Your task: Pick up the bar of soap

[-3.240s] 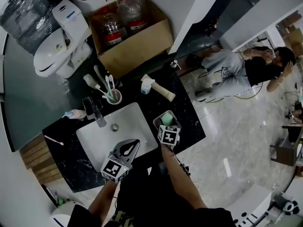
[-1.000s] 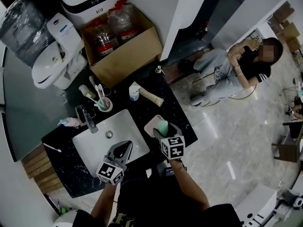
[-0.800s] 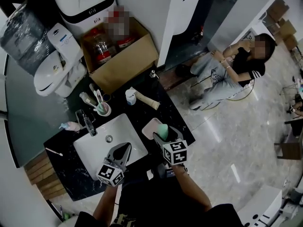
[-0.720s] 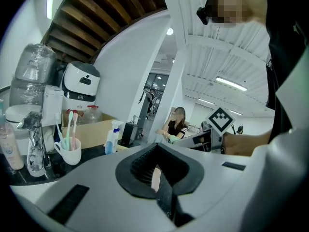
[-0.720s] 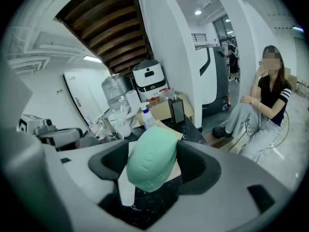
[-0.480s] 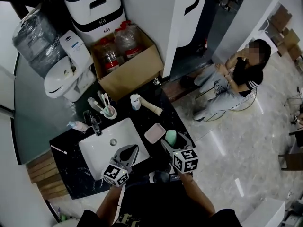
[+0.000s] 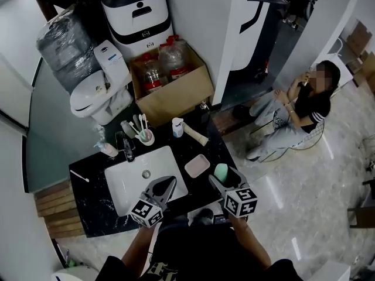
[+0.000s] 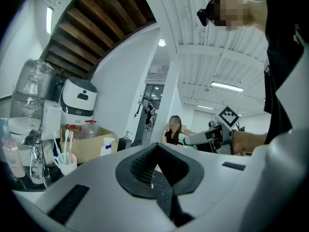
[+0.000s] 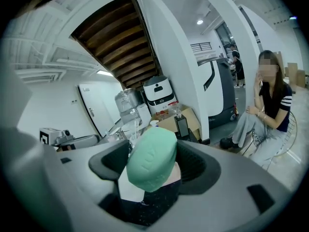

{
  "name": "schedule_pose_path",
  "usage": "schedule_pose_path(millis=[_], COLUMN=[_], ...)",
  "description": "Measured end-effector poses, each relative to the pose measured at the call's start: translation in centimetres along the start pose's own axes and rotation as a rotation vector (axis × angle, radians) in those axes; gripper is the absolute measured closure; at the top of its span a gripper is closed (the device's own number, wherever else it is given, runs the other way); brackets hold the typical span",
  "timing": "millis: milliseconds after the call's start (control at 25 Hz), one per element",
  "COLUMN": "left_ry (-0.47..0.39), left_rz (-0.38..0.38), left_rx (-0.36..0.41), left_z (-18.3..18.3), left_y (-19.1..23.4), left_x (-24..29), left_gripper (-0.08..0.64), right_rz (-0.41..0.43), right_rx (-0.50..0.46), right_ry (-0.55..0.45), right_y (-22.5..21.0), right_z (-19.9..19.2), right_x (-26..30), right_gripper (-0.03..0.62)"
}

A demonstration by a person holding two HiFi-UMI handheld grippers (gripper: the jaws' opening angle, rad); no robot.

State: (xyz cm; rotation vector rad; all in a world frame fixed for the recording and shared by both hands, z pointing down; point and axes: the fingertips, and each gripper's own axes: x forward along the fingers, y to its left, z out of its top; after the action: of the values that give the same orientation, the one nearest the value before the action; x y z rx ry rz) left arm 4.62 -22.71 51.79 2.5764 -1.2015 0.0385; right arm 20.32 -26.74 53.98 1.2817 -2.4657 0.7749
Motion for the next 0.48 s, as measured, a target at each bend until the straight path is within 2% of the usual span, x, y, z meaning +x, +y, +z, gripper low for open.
schedule_pose_path(millis=[200, 480], left_ry=[-0.013, -0.021], left_rz=[0.031, 0.032], left_rx=[0.001, -0.002], left_z=[0.3, 0.3], left_y=[-0.1, -0.3], left_x=[-0.5, -0.1], left_gripper=[0.551, 0.551], right_rz=[0.022, 0.032], right_rx=[0.012, 0.027], right_ry=[-0.017, -0.020], right_y=[0.1, -0.2], right_z=[0.8, 1.0], right_x=[-0.6, -1.3], right_gripper=[0.276, 0.276])
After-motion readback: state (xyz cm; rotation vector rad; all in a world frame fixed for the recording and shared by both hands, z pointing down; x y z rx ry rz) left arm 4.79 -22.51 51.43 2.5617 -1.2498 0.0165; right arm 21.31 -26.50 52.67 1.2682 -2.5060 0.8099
